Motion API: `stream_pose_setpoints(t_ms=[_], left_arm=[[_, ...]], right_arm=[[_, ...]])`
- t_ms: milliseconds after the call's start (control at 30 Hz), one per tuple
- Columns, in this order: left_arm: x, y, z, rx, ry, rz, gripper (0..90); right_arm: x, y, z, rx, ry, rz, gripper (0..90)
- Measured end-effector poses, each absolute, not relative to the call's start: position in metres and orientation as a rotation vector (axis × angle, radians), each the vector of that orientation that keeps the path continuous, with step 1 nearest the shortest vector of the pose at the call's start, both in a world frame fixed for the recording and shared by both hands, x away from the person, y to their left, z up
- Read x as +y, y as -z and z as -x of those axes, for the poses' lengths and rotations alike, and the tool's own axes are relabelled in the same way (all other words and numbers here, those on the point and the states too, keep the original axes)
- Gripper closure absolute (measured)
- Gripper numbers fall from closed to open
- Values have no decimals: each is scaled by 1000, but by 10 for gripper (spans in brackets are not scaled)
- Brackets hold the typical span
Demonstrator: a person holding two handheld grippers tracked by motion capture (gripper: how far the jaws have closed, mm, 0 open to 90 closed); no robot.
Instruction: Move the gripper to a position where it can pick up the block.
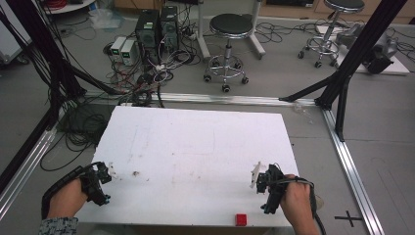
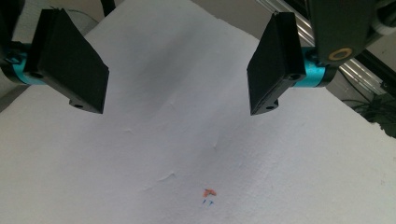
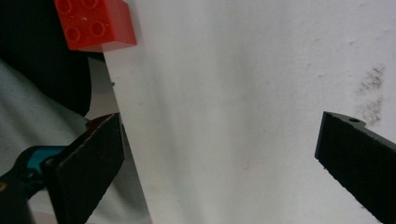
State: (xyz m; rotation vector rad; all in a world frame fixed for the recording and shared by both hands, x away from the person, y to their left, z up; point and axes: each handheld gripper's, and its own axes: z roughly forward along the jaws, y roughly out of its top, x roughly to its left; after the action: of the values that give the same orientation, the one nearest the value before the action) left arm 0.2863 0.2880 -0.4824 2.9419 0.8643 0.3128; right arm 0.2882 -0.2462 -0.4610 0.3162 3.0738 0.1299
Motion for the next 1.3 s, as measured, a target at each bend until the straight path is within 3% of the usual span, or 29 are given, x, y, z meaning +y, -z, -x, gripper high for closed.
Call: stream_pose_setpoints(t_ms=[1300], left_arm=[[282, 479, -286, 838, -323, -2925, 212]], right_arm=[[-188, 491, -248, 3144, -46, -37, 8]])
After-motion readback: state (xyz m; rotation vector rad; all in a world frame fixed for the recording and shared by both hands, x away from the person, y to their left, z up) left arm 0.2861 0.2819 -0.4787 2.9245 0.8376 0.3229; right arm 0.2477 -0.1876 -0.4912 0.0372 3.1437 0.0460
